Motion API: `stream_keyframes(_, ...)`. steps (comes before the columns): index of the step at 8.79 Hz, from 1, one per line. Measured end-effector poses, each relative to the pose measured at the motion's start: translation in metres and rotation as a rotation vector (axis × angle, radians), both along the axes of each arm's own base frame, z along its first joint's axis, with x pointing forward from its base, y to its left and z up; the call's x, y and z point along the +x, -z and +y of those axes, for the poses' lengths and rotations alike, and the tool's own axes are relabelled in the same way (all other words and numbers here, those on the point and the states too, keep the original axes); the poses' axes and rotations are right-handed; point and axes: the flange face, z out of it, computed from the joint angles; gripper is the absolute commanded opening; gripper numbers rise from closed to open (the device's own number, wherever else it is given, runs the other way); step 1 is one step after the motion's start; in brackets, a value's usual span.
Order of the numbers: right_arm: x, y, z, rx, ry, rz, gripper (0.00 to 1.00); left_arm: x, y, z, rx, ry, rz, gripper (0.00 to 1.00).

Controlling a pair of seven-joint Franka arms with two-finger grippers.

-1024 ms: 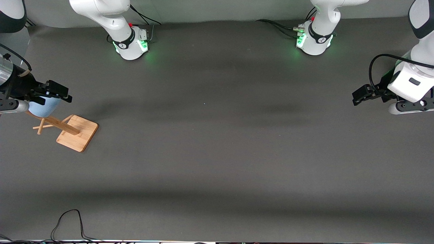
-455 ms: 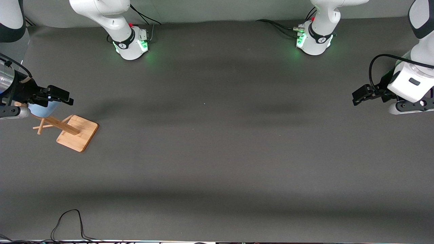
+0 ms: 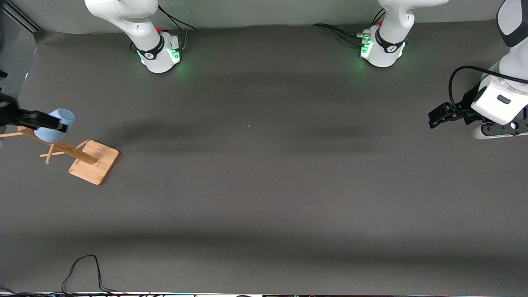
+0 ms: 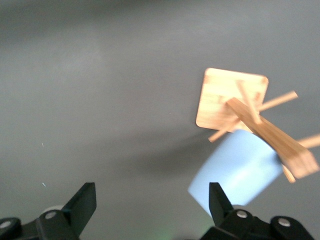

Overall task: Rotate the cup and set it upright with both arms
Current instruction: 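Lift the blue cup off the stand peg with the right gripper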

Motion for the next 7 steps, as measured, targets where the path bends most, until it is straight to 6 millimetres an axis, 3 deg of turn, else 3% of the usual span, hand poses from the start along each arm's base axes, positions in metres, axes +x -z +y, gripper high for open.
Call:
stream_keyframes(1, -0.004, 0.002, -0.018, 0.022, 0.120, 0.013, 1.00, 0.000, 0.000, -0.001, 0.000, 0.001, 0.000, 1.00)
stream_keyframes(3, -0.003, 0.012, -0.018, 0.024, 0.260, 0.056, 1.00, 0.000, 0.000, -0.004, 0.000, 0.007, 0.000, 1.00)
stream_keyframes(6, -0.033, 0.062, -0.082, 0.039, 0.412, 0.148, 1.00, -0.001, 0.000, -0.006, 0.001, 0.011, 0.002, 1.00)
stream_keyframes(7, -0.037, 0.070, -0.085, 0.045, 0.422, 0.167, 1.00, -0.001, 0.001, -0.006, 0.001, 0.011, 0.006, 1.00)
